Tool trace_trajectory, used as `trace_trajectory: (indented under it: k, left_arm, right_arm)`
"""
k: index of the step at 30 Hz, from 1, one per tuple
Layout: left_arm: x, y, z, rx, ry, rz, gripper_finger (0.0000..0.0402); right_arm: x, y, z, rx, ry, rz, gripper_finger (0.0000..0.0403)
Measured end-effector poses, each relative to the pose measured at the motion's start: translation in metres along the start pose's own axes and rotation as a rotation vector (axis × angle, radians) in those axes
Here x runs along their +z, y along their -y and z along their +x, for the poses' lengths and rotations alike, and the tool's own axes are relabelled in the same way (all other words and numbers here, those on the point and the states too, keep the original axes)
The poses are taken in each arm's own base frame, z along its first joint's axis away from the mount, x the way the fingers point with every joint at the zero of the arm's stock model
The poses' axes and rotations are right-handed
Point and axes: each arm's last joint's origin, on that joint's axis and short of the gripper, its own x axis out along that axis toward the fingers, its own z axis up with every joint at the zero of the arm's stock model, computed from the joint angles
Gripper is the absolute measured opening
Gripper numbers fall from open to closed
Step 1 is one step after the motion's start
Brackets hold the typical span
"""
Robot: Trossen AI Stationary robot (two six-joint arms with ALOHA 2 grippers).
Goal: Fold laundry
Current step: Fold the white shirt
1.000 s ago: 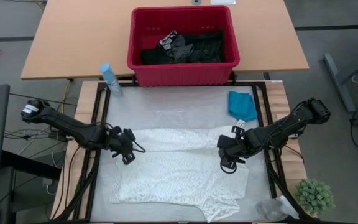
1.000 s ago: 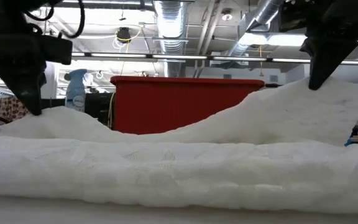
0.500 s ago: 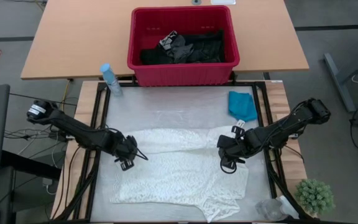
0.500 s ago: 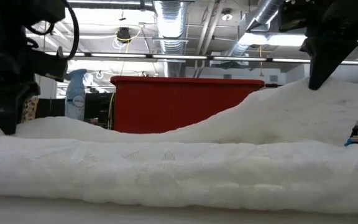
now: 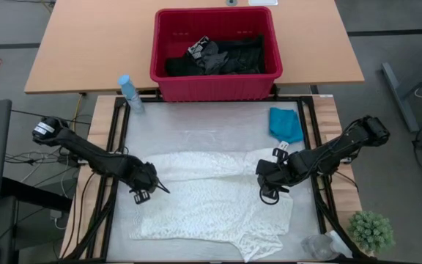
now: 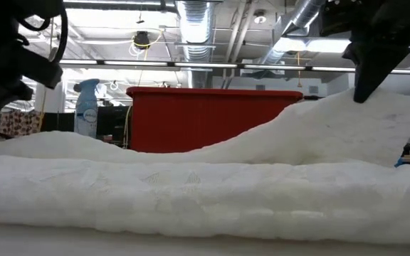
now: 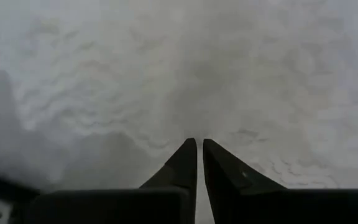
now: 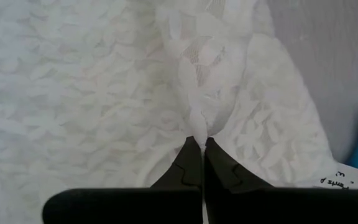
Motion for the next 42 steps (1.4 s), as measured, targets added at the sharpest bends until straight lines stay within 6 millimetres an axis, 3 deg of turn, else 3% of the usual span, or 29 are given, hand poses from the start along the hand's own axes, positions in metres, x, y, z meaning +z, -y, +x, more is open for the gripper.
trace_trajectory:
  k: [4, 9, 13, 20, 27, 33, 42]
  left_arm:
    - [0.003, 0.0, -0.013, 0.062, 0.033, -0.011, 0.0016]
    - [0.023, 0.005, -0.046, 0.162, 0.488, -0.191, 0.0016]
    - [0.037, 0.005, -0.041, 0.216, 0.656, -0.186, 0.0009]
    - [0.058, 0.008, -0.006, 0.228, 0.621, -0.13, 0.0]
    - [0.063, 0.023, 0.02, 0.164, 0.49, -0.058, 0.0]
    - [0.063, 0.035, 0.022, 0.024, 0.455, -0.044, 0.0]
    - [0.055, 0.041, 0.023, 0.007, 0.429, -0.023, 0.0]
  right_arm:
    - [0.0, 0.0, 0.0, -0.002, -0.001, -0.017, 0.0018]
    - [0.0, 0.0, 0.0, -0.003, 0.0, -0.021, 0.0018]
    - [0.0, 0.0, 0.0, -0.004, 0.001, -0.021, 0.0018]
    - [0.0, 0.0, 0.0, -0.003, 0.001, -0.021, 0.0018]
    - [0.0, 0.0, 0.0, -0.003, 0.002, -0.012, 0.0018]
    - [-0.001, -0.001, 0.0, 0.001, 0.0, -0.014, 0.0018]
    - [-0.008, -0.01, -0.004, 0.021, 0.009, -0.045, 0.0027]
